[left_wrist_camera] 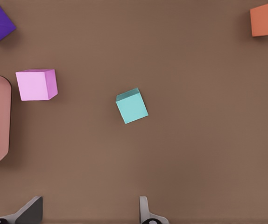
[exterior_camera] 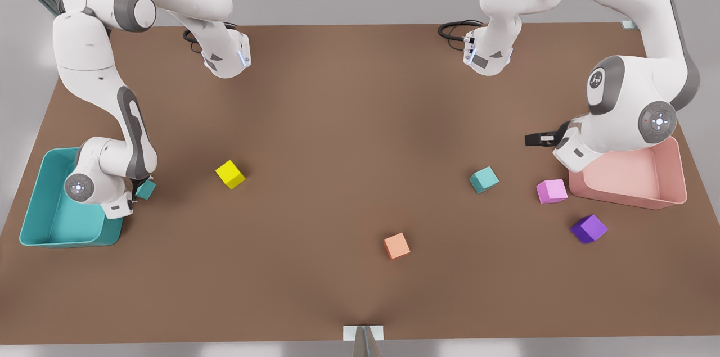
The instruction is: Stack the two blue cubes on top of each other
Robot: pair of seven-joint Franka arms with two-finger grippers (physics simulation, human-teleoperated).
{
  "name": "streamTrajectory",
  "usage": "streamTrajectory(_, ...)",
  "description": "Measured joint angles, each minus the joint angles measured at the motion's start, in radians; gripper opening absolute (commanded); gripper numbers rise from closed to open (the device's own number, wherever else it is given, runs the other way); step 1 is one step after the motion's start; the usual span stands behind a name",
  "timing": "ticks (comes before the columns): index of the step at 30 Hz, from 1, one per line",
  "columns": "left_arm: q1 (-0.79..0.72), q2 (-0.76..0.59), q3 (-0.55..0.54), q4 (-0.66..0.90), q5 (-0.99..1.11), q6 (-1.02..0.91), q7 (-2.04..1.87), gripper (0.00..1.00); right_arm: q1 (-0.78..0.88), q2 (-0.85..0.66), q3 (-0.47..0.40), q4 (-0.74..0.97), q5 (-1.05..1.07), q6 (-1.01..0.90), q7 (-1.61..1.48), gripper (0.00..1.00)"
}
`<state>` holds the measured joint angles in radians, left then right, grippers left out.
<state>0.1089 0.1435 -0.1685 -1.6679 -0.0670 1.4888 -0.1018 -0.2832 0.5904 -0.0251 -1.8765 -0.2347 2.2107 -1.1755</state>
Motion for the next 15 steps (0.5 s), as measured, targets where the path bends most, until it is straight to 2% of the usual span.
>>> streamTrajectory(7,-0.001,-0.001,-0.001,0.0,0.0,-0.001,0.0,1.0,0.001,0.009,-0.006,0.0,-0.001,0.003,0.004,0.98)
streamTrajectory(11,-0.002,0.0,-0.001,0.0,0.0,-0.001,0.0,1.0,0.002,0.013,-0.007,0.003,0.0,0.002,0.005,0.67)
streamTrajectory(12,-0.002,0.0,-0.001,0.0,0.0,-0.001,0.0,1.0,0.003,0.013,-0.007,0.005,0.001,0.001,0.005,0.64)
streamTrajectory(15,-0.001,0.001,-0.001,0.0,0.0,-0.001,-0.001,1.0,0.009,0.007,-0.004,0.01,0.005,-0.004,0.006,0.64)
